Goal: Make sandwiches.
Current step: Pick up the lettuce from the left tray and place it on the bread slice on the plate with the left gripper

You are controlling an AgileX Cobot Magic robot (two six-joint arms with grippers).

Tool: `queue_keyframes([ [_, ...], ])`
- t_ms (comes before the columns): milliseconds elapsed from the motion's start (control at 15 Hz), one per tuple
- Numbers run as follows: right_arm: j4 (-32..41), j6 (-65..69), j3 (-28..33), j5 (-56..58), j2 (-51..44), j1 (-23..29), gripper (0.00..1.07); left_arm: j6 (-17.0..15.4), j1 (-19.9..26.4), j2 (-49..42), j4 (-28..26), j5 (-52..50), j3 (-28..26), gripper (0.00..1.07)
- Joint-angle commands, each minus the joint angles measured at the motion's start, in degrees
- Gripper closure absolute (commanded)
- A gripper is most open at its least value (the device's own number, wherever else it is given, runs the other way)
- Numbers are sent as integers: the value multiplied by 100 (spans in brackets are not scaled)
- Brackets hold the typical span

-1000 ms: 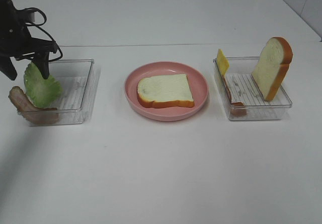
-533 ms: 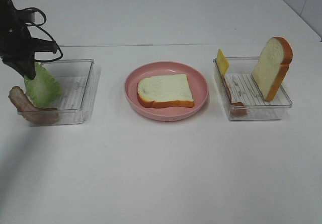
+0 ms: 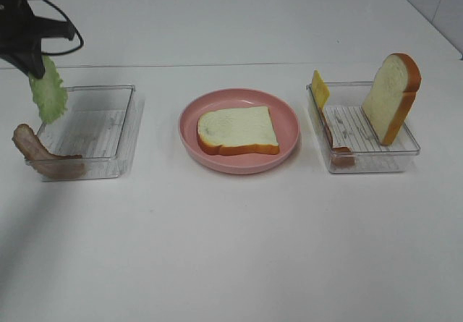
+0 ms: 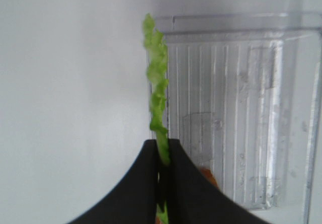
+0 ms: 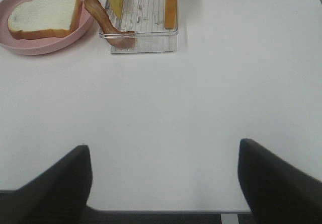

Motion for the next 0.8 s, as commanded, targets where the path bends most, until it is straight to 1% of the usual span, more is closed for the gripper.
queue_keyframes([
  [67, 6, -6, 23, -40, -120, 0, 29, -40, -292, -413, -109, 115, -372, 107],
  [200, 6, -6, 23, -40, -120, 0, 29, -23, -561, -447, -201, 269, -705, 107],
  [267, 6, -6, 23, -40, -120, 0, 29, -17, -768, -441, -298, 332, -900, 107],
  [333, 6, -6, 23, -40, -120, 0, 29, 6, -1140, -441, -602, 292, -1112, 107],
  [400, 6, -6, 23, -40, -120, 0, 29, 11, -1255, -441, -710, 292, -1163, 107],
  [467, 6, -6, 23, -40, -120, 0, 29, 46, -1455, -441, -963, 246, -1180, 107],
  [600, 6, -6, 23, -40, -120, 0, 29, 338, -1891, -275, -1759, -69, -1180, 107],
  [667, 6, -6, 23, -40, -120, 0, 29, 401, -1977, -189, -1896, -126, -1180, 107],
  [800, 6, -6, 23, -40, -120, 0, 29, 894, -2326, 223, -2561, -378, -1180, 107],
])
